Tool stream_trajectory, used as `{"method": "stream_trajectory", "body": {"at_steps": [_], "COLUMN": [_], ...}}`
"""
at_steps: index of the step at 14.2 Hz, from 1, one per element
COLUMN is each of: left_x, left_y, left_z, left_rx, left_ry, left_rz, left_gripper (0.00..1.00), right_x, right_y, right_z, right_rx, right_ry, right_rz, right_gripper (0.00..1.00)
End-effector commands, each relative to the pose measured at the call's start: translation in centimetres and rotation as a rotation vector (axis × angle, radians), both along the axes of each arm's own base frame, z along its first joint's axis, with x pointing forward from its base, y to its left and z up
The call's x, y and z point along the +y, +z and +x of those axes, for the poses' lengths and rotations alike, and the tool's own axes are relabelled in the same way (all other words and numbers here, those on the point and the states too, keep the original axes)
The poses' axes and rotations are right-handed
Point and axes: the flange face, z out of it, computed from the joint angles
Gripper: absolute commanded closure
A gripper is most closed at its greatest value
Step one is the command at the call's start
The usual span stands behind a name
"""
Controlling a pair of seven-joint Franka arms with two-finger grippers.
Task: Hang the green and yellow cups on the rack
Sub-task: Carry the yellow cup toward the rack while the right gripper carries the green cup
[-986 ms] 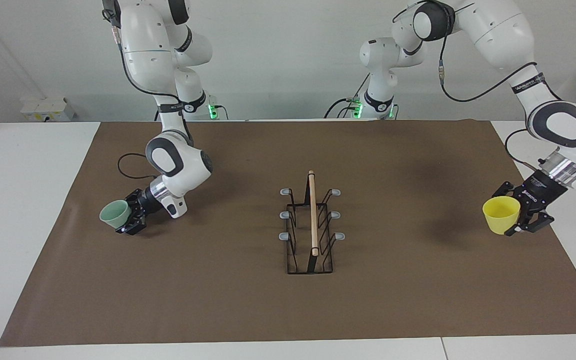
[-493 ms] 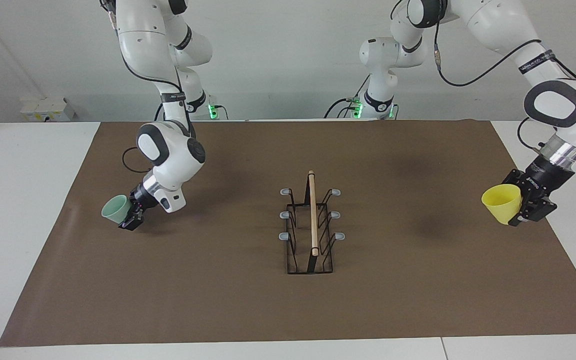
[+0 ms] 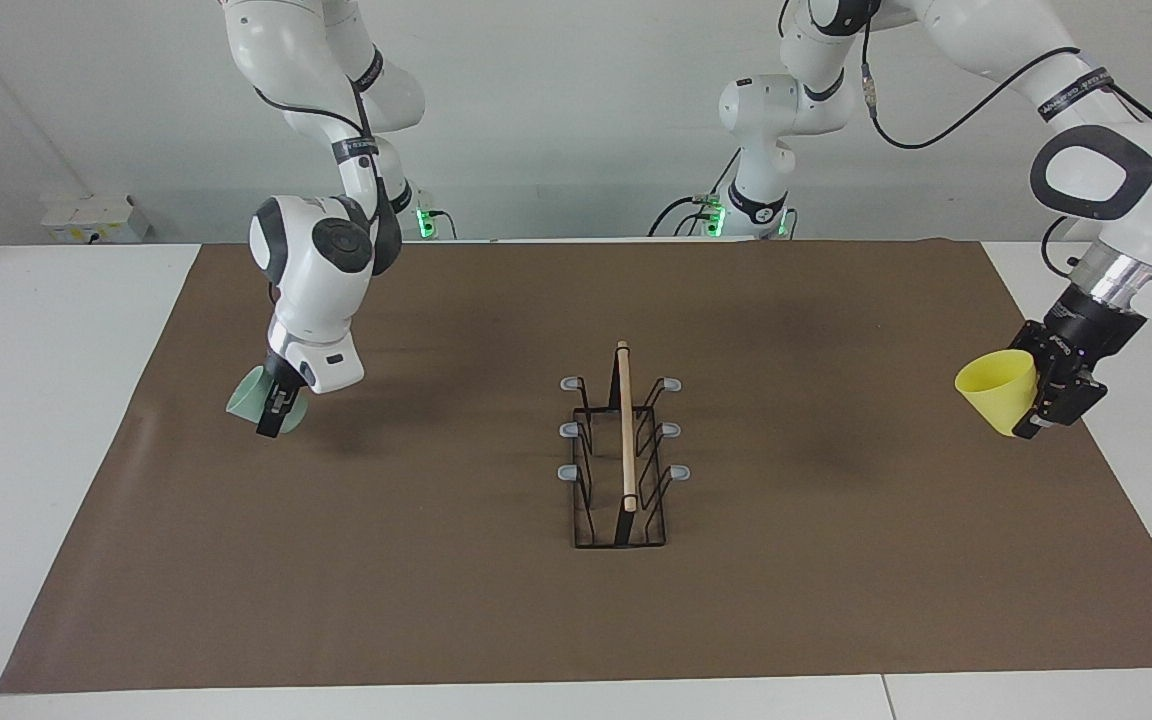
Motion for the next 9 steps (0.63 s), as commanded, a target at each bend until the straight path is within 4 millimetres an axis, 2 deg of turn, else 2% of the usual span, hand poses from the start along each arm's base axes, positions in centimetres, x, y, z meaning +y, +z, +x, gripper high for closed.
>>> {"method": "stream_trajectory", "body": {"at_steps": [1,3,6,9], "left_x": [-3.2,-5.5,-7.6,-11.6], "left_y": [1.7,2.3,2.7,2.3], "left_z": [-0.8,-1.1,-1.2,-1.9], "left_rx": [-0.044,-0.074,-0.125,-0.204], "left_ry": [-0.154,-0.280,-0.435,-0.517], "left_rz": [0.092,0.119,0.158,0.181], "left_gripper": [1.00,1.00,1.00,1.00], "right_x": [0.9,1.7,3.5,4.3], "right_y": [2.1,4.4,8.3,10.8], "right_z": [-0.2,-0.7,-1.2,-1.8], "right_rx": [-0.011,-0.011,-0.058,-0.080], "right_ry": [-0.058,-0.102,-0.149,-0.192], "right_rz": [0.148,0.336,0.512,0.648], "right_gripper": [0.64,0.64,0.64,0.64]}}
